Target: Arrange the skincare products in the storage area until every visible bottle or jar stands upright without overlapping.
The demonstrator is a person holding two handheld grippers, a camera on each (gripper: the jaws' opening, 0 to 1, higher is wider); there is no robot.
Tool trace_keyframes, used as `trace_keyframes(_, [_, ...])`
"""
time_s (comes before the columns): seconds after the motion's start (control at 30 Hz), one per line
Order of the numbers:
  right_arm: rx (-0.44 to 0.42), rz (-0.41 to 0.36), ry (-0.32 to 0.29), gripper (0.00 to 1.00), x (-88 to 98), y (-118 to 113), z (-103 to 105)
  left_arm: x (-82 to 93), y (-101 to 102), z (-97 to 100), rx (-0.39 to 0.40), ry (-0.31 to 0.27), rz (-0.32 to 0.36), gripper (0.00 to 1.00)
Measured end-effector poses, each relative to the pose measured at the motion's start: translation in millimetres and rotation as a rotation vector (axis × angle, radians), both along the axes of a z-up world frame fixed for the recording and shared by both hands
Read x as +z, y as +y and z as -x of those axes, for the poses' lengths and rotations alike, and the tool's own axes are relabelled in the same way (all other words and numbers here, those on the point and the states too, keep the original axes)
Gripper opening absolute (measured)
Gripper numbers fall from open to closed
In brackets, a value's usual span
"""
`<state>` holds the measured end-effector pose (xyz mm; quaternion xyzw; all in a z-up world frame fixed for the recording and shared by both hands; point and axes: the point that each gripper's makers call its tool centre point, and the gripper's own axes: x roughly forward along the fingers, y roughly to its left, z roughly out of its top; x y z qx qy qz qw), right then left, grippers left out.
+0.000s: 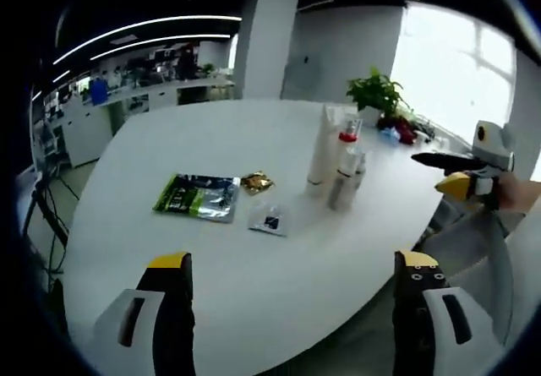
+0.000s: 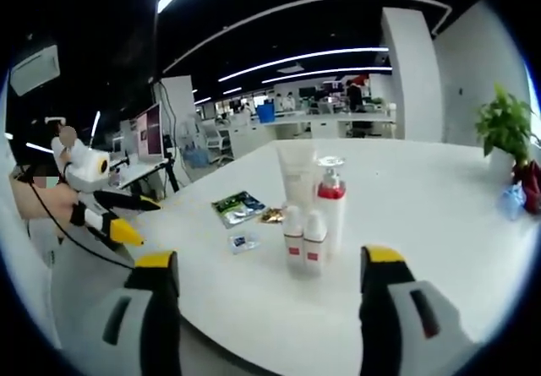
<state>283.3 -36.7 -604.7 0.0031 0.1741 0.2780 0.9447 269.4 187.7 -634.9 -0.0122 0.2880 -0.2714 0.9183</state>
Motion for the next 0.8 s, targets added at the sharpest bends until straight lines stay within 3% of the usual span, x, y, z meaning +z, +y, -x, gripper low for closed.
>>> trace_keyframes(0.23, [-0.012,0.017,-0.008,0.87,-2.0,-2,-1,-2.6,11,-1.9,0.064,-0.003,0.016,0.97])
trace_keyframes(0.8, [-0.001,0.042,0.011,0.85,-9.3,1,-3,-12.2,0,-12.5,0.036,0.015,-0.018,0.97])
